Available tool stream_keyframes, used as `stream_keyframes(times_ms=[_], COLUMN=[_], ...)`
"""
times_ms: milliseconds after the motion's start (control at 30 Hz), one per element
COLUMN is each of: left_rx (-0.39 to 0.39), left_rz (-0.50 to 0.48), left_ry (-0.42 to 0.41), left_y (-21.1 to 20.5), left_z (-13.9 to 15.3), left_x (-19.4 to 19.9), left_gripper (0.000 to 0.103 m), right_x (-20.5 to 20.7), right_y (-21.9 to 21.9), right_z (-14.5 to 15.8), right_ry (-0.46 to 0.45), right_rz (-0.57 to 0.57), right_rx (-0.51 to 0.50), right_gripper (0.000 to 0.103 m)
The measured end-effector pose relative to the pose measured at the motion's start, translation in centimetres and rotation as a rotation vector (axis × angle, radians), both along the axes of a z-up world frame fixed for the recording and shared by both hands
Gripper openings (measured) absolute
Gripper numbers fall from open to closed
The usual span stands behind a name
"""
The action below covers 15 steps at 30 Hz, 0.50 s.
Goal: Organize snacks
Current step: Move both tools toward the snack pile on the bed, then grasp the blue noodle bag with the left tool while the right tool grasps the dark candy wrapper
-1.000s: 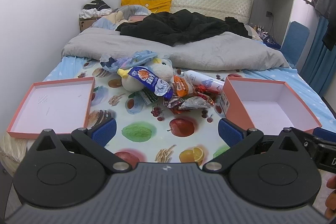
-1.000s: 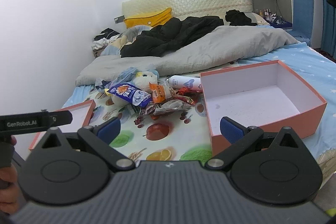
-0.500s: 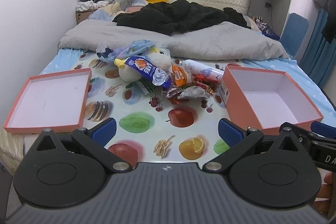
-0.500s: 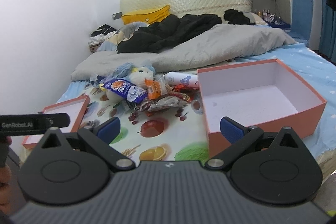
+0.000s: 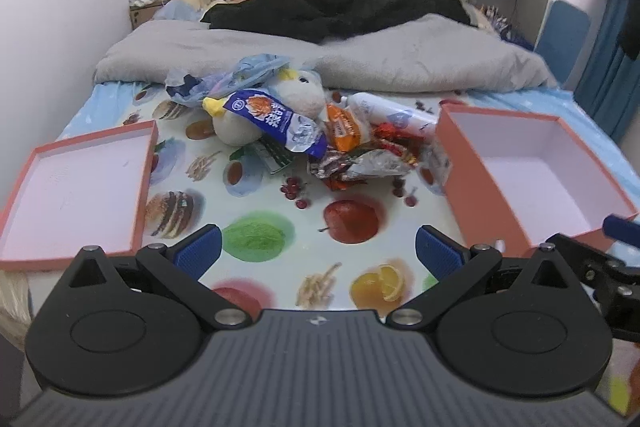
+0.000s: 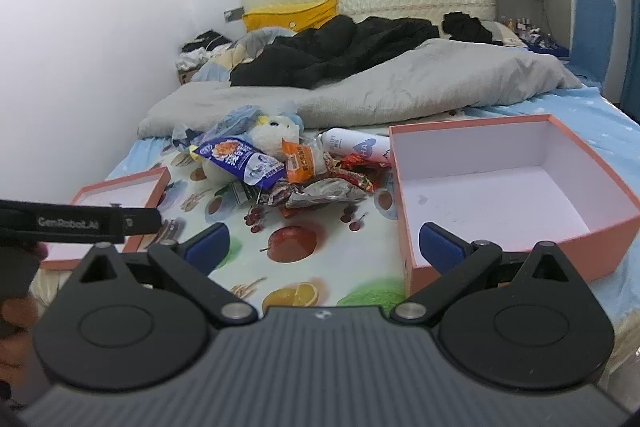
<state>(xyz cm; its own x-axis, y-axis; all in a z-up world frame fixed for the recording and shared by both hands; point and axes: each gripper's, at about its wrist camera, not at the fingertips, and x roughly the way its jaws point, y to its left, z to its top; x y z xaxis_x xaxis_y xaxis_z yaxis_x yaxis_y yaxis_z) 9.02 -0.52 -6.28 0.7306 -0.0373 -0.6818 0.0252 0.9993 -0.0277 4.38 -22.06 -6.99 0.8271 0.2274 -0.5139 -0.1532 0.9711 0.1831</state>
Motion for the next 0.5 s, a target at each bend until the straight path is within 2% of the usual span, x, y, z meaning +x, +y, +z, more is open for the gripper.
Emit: stream_keyframes(times_ms=[133, 267, 333, 500], left_rx=[0.003, -0.048, -0.083, -0.107], left_rz=[0.020, 0.050, 0.049, 0.092], left_ry=[0.007, 0.027, 0.029, 0.015], left_y=[0.6, 1.9, 2.5, 3.6], left_z=[-0.8, -1.8, -2.4, -4.2], left_x=[1.7, 3.4, 4.5, 7.7], left_gripper=[0.103, 0.103, 0.103, 0.103], right_x=[1.9, 3.8, 4.9, 8.0], right_y=[1.1, 2.0, 2.7, 4.2], right_z=[-0.3, -0.7, -1.1, -2.4], right_ry=[-0.003, 0.011, 0.024, 0.065], right_rz=[0.039, 0.090, 0.124, 0.204], right_rx=[-0.044, -0.056, -0.076, -0.136], right_gripper=[0.101, 0.101, 0.094, 0.078])
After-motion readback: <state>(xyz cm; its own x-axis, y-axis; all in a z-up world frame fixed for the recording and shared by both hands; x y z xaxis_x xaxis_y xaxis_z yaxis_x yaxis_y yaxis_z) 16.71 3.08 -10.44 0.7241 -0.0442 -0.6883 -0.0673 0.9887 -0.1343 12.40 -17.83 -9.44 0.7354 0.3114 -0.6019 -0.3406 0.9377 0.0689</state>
